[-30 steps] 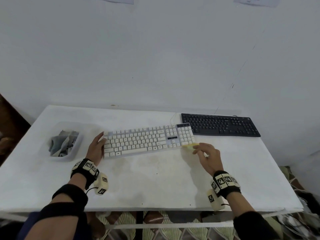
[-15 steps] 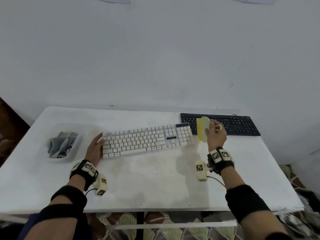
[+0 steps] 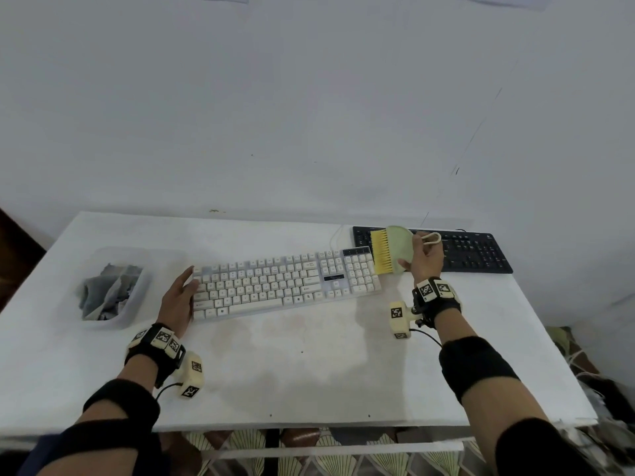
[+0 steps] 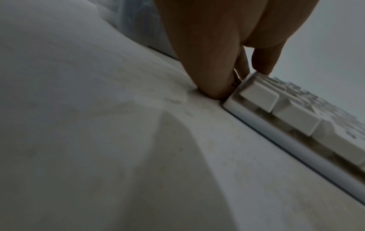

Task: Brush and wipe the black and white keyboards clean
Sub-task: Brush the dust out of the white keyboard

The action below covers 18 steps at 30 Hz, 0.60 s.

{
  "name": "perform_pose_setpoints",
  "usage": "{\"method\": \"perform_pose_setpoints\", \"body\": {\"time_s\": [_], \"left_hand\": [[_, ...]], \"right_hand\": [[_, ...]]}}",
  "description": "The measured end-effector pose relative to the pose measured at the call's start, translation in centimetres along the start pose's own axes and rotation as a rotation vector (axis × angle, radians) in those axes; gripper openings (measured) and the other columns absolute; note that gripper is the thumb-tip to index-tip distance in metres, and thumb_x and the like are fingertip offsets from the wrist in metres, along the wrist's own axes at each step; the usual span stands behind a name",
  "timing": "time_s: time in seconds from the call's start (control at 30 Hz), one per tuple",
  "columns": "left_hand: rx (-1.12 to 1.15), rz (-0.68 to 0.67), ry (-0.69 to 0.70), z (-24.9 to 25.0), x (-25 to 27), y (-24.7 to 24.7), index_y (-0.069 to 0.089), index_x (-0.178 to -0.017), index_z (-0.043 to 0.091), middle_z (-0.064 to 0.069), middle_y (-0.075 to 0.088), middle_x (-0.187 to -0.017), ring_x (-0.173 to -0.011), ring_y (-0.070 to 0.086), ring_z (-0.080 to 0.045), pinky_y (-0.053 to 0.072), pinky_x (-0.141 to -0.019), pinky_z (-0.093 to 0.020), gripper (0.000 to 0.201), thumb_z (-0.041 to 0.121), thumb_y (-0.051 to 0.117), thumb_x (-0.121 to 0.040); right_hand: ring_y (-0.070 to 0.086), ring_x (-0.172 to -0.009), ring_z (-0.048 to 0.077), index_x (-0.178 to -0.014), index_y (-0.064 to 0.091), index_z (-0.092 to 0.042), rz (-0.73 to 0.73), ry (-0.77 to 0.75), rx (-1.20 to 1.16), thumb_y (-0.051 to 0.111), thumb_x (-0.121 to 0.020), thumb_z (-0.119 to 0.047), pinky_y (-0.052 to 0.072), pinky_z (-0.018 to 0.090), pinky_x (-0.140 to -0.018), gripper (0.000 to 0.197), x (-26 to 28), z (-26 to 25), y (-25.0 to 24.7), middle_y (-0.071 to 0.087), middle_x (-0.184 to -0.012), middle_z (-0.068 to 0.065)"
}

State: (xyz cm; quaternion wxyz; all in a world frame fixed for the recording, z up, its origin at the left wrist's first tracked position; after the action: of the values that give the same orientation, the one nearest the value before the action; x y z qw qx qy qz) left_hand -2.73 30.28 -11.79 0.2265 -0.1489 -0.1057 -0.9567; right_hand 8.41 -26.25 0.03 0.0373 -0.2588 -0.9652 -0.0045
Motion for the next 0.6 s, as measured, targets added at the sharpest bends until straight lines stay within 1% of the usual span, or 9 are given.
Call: {"method": "perform_pose_setpoints", "body": {"time_s": [0.1,0.2,0.27,0.33,0.37,0.4,0.47,0.53,0.6], "left_hand": [[-0.006,0.008,0.003,0.1,0.1,0.1,0.047,-0.153,0.019,-0.01,0.061,-0.131,-0.117,0.06,-0.027,0.046,-0.101,-0.038,0.046,0.011,0.049,-0.108],[-0.035,0.01,0.013,0.1,-0.5,-0.2,0.048,-0.152,0.02,-0.009,0.06,-0.135,-0.119,0.06,-0.026,0.046,-0.102,-0.038,0.045,0.014,0.052,-0.107],[-0.041,0.018,0.008,0.2,-1.0,-0.6,0.05,-0.151,0.022,-0.011,0.061,-0.137,-0.121,0.061,-0.028,0.046,-0.105,-0.039,0.045,0.018,0.055,-0.107],[-0.034,0.027,-0.003,0.3,-1.3,-0.7,0.051,-0.151,0.023,-0.01,0.061,-0.135,-0.121,0.061,-0.029,0.046,-0.104,-0.039,0.045,0.018,0.056,-0.106],[-0.036,0.032,-0.001,0.4,-1.3,-0.7,0.051,-0.15,0.024,-0.009,0.061,-0.133,-0.119,0.061,-0.028,0.047,-0.103,-0.038,0.045,0.017,0.055,-0.106],[-0.04,0.034,0.006,0.4,-1.2,-0.6,0.053,-0.149,0.026,-0.009,0.062,-0.132,-0.118,0.062,-0.028,0.047,-0.102,-0.038,0.044,0.017,0.055,-0.106],[-0.064,0.042,0.031,0.2,-1.3,-0.6,0.057,-0.145,0.032,-0.009,0.064,-0.13,-0.117,0.064,-0.028,0.049,-0.103,-0.041,0.041,0.018,0.056,-0.106],[-0.104,0.044,0.062,0.1,-1.3,-0.9,0.058,-0.143,0.037,-0.007,0.065,-0.131,-0.12,0.064,-0.027,0.049,-0.108,-0.046,0.041,0.021,0.057,-0.105],[-0.128,0.04,0.084,-0.1,-1.2,-1.0,0.056,-0.146,0.036,-0.006,0.063,-0.136,-0.123,0.063,-0.026,0.046,-0.112,-0.046,0.042,0.023,0.056,-0.106]], "right_hand": [[0.059,-0.088,0.01,-0.113,0.06,-0.018,-0.012,-0.028,0.071,0.059,-0.102,-0.031,0.055,0.024,-0.05,0.017,-0.4,0.2,-0.3,0.061,-0.099,-0.004],[0.059,-0.085,0.01,-0.114,0.06,-0.016,-0.041,-0.02,0.172,0.058,-0.102,-0.031,0.054,0.023,-0.046,0.018,0.0,1.7,-0.6,0.062,-0.099,0.0],[0.059,-0.083,0.011,-0.115,0.06,-0.014,-0.048,-0.005,0.251,0.058,-0.102,-0.029,0.053,0.022,-0.043,0.02,0.3,2.6,-1.3,0.062,-0.1,0.003],[0.061,-0.083,0.016,-0.112,0.06,-0.014,-0.055,-0.015,0.338,0.058,-0.102,-0.029,0.052,0.024,-0.042,0.018,0.3,3.0,-2.1,0.061,-0.099,0.005],[0.063,-0.085,0.021,-0.11,0.06,-0.014,-0.047,-0.022,0.376,0.058,-0.101,-0.029,0.052,0.027,-0.043,0.017,0.2,2.9,-2.6,0.062,-0.098,0.006],[0.064,-0.088,0.026,-0.108,0.06,-0.015,-0.033,-0.028,0.397,0.058,-0.101,-0.029,0.053,0.029,-0.047,0.016,0.1,2.7,-3.0,0.062,-0.097,0.006],[0.066,-0.091,0.03,-0.105,0.058,-0.016,0.008,-0.035,0.362,0.058,-0.1,-0.028,0.055,0.034,-0.054,0.013,-0.5,2.1,-3.3,0.063,-0.094,0.004],[0.066,-0.087,0.025,-0.106,0.055,-0.015,0.038,-0.018,0.278,0.055,-0.101,-0.029,0.053,0.03,-0.049,0.015,-0.8,1.4,-2.7,0.062,-0.097,0.003],[0.062,-0.087,0.018,-0.111,0.052,-0.015,0.034,-0.008,0.204,0.052,-0.103,-0.028,0.053,0.026,-0.046,0.015,-0.9,0.5,-1.5,0.06,-0.104,0.004]]}}
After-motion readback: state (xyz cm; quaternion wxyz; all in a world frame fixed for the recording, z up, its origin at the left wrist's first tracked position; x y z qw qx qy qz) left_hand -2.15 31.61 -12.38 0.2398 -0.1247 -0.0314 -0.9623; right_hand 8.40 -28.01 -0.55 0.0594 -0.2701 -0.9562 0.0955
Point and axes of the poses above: each hand's wrist, its own x-axis away from the middle knuckle, its own y-axis out of the palm, z = x × y, the point moved 10 cm from there along -x, towards the middle knuckle
